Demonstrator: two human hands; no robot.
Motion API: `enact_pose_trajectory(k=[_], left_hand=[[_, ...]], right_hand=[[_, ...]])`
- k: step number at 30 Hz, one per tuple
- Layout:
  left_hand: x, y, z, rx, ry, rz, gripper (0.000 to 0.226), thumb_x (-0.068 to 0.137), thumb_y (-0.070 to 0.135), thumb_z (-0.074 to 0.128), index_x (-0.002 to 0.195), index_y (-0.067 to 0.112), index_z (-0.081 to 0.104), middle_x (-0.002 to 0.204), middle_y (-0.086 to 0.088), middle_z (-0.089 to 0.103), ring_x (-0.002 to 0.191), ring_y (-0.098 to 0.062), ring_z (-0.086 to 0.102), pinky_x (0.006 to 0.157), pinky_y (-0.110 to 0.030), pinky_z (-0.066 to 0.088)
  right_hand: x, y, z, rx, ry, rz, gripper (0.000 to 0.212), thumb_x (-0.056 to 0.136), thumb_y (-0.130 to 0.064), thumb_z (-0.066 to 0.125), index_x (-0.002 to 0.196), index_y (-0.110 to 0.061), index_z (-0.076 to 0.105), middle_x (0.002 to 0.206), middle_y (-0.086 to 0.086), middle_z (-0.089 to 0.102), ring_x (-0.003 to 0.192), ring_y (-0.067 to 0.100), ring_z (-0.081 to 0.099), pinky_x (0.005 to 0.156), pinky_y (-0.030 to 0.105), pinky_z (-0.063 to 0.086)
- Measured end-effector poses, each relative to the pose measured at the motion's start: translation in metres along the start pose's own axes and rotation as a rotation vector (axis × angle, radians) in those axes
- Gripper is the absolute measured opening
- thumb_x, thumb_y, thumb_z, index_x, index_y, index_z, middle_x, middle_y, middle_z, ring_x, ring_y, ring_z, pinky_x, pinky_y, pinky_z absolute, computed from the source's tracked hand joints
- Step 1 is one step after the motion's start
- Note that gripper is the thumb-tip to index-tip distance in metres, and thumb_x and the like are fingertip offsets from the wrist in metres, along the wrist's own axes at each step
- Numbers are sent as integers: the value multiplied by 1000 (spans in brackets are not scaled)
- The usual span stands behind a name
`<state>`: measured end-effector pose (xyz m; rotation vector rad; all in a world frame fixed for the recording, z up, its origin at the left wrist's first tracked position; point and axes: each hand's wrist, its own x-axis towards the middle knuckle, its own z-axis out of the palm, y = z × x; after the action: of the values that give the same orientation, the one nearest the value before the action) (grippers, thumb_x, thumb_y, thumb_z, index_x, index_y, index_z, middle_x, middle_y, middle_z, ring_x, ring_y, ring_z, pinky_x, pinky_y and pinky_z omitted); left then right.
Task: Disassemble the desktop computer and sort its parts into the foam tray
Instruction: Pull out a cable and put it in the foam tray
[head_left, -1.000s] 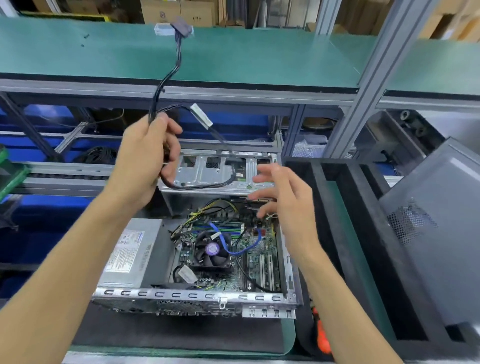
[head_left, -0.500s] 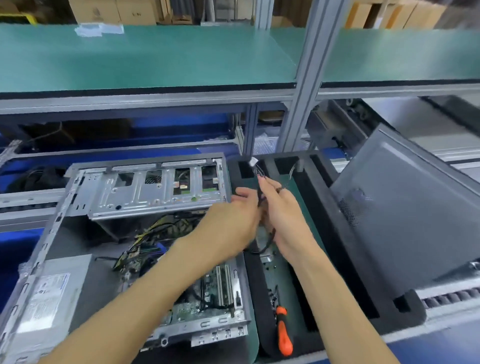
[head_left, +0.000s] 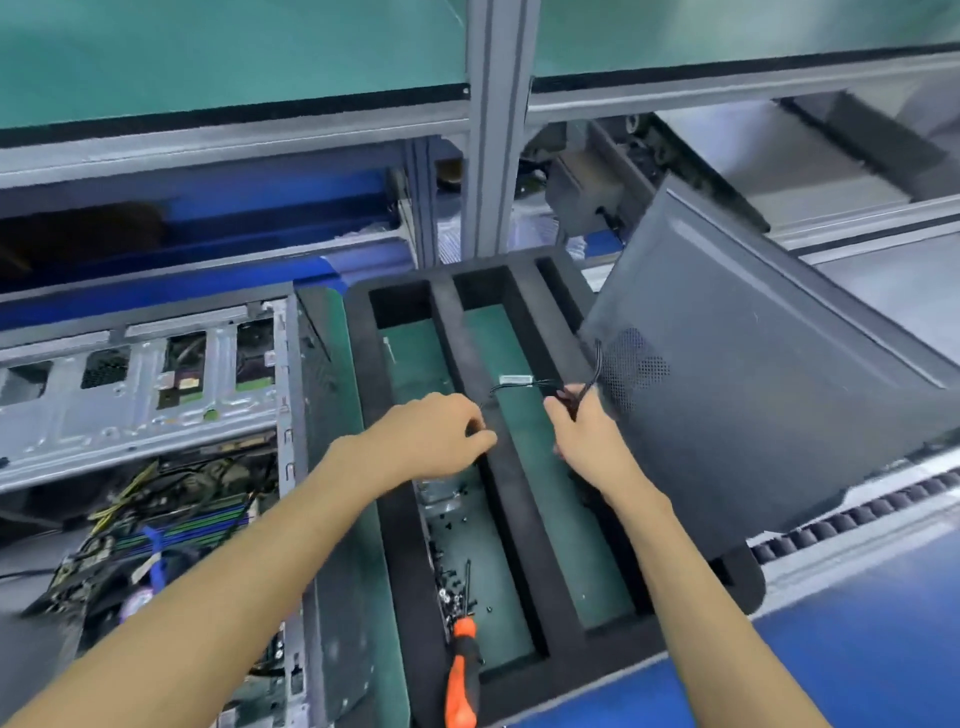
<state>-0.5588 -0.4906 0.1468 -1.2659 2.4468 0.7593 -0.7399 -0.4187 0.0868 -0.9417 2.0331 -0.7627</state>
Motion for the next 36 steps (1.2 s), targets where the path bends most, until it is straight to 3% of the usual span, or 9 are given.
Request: enact_pose_trajectory(k=[3, 10, 15, 18, 21, 24, 28, 33, 36], left_hand=[[14, 1, 7, -39, -1, -12, 31, 99, 45, 45, 115, 29, 67, 114, 6, 67, 103, -22, 62, 91, -40, 51], [33, -12, 12, -69, 47, -112, 28, 99, 33, 41, 115, 28, 64, 114, 3, 67, 99, -24, 63, 89, -41, 52], [43, -6, 14, -123, -5, -95, 35, 100, 34, 45, 132, 25, 55, 122, 4, 64, 110, -21, 59, 98, -40, 48], [46, -7, 12, -126, -18, -78, 33, 101, 29, 43, 131, 24, 57, 124, 3, 64, 107, -19, 60, 97, -40, 49], [46, -9, 10, -129, 1, -54, 34, 102, 21, 38, 129, 24, 59, 127, 3, 63, 89, -9, 60, 89, -33, 49], [43, -13, 5, -171, 56, -44, 36, 102, 15, 36, 125, 22, 62, 119, 1, 68, 63, -1, 56, 73, -28, 50], [29, -24, -7, -277, 166, -68, 41, 99, 6, 33, 120, 20, 66, 117, -2, 68, 97, -15, 67, 92, -34, 52], [-9, -47, -29, -412, 375, -7, 48, 95, -5, 31, 109, 19, 70, 106, 2, 72, 100, -10, 66, 96, -28, 50], [-44, -71, -42, -506, 499, 3, 54, 87, -11, 30, 102, 21, 71, 99, 3, 73, 98, -6, 67, 91, -24, 51]], right_hand=[[8, 11, 4, -78, -31, 45, 32, 108, -22, 37, 137, -10, 42, 122, 19, 62, 106, 32, 59, 91, 39, 46], [21, 12, -12, -9, 290, -54, 22, 105, -14, 37, 120, -17, 53, 112, 16, 64, 100, 36, 59, 86, 45, 47], [31, 8, -2, -166, 34, -20, 50, 104, -17, 46, 151, -6, 37, 143, 21, 46, 127, 34, 51, 104, 39, 39], [34, 11, -4, -128, 11, -14, 53, 105, -17, 41, 157, -8, 32, 154, 13, 45, 138, 26, 46, 108, 26, 33], [36, 11, -10, -73, 33, -9, 48, 107, -16, 36, 154, -10, 41, 151, 8, 51, 130, 22, 54, 90, 10, 30], [36, 2, -14, -1, 87, -59, 46, 107, -17, 34, 150, -12, 48, 142, 4, 59, 121, 12, 58, 95, 11, 34], [28, -24, -9, 115, 134, -157, 43, 106, -18, 34, 142, -17, 56, 91, -19, 62, 77, -23, 54, 67, -3, 35], [7, -74, 18, 177, 109, -319, 37, 105, -20, 40, 133, -20, 64, 107, -7, 73, 72, -16, 57, 66, 0, 37], [-14, -105, 46, 218, 49, -418, 34, 106, -23, 43, 132, -24, 64, 85, -19, 66, 69, -17, 55, 66, -1, 38]])
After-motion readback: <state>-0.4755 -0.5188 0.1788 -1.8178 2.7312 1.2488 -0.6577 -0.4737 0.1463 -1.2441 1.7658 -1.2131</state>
